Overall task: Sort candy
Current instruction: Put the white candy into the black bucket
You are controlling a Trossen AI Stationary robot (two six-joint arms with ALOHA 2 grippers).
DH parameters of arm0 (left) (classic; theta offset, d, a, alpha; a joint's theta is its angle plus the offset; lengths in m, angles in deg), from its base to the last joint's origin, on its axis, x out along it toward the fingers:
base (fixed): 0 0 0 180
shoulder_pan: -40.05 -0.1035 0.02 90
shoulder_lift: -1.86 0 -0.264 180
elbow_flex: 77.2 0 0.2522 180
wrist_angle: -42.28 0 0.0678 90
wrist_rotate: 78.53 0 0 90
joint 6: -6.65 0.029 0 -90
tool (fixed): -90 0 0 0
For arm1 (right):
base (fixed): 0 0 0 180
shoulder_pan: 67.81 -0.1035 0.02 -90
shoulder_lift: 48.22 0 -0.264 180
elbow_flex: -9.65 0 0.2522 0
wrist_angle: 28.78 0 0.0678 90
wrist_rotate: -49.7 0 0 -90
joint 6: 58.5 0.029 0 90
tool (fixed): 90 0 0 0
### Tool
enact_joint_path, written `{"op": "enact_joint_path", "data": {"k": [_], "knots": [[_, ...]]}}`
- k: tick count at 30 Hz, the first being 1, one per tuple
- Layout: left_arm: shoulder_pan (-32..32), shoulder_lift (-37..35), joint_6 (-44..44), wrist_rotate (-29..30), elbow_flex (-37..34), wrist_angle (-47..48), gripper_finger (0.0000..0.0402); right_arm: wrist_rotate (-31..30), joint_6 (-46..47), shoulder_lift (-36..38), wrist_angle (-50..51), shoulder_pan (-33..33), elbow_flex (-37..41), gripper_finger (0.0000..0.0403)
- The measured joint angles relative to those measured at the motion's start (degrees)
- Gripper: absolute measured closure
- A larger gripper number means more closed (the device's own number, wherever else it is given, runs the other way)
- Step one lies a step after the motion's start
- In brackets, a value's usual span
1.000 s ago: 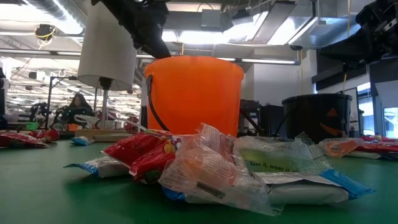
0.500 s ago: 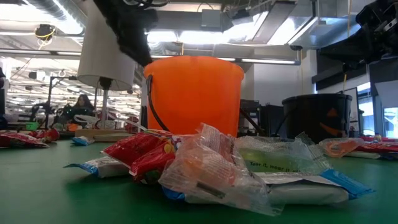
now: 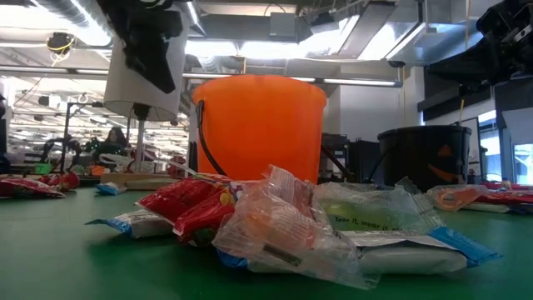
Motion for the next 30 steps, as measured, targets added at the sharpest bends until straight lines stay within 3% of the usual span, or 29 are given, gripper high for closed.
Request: {"op": "enact_joint_path", "data": {"k": [9, 20, 30], "knots": [[0.00, -4.46, -3.41, -0.02, -5.81, -0.82, 0.0260, 0.02, 0.00, -0.02, -0.02, 0.02, 0.00, 0.0402], [0.02, -4.67, -4.77, -1.22, -11.12, -3.59, 0.0260, 0.01, -0.01, 0.00, -0.02, 0.00, 0.01, 0.0402], [0.02, -6.10, -5.08, -1.51, -11.57, -3.13, 0.0260, 0.02, -0.02, -0.02, -0.02, 0.02, -0.02, 0.0402]]}}
